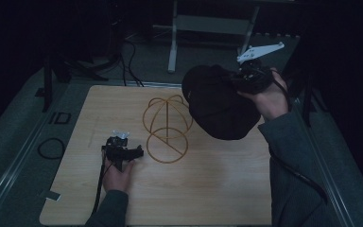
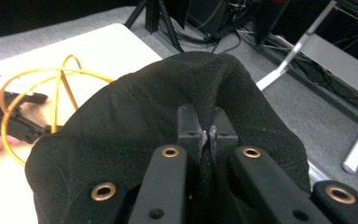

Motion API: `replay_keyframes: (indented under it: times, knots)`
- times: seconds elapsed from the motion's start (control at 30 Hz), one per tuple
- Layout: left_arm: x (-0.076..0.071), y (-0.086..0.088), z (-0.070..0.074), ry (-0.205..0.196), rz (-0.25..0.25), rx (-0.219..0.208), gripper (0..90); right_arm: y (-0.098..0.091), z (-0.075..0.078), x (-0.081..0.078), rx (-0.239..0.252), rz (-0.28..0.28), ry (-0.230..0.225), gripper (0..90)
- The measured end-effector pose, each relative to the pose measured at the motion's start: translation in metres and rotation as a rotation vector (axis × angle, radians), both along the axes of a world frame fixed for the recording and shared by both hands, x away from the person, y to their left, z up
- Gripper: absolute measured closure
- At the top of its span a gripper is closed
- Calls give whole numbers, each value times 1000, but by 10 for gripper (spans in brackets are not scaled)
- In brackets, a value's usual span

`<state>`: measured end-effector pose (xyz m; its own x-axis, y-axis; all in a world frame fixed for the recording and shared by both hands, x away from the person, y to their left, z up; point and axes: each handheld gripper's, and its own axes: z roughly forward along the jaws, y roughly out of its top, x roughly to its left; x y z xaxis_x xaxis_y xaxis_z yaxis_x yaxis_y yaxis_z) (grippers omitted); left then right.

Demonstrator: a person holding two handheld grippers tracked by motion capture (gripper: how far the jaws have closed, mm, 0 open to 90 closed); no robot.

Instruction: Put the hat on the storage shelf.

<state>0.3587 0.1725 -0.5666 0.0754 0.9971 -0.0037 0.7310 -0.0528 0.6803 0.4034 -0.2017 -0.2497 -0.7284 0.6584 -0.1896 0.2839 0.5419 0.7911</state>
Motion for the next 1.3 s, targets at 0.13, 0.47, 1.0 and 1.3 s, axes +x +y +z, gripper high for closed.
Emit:
replay_keyframes:
  times: [0.13,0.47,1.0,1.3]
  knots:
    - [0,0,0,0,0,0,7,4,2,-2,15,20,1,866]
    - [0,0,0,0,0,0,7,14,6,-7,54,65,-6,866]
    - [0,0,0,0,1,-1,7,56,5,-6,72,144,5,866]
    - [0,0,0,0,1,-1,7,82,-2,0,65,178,20,866]
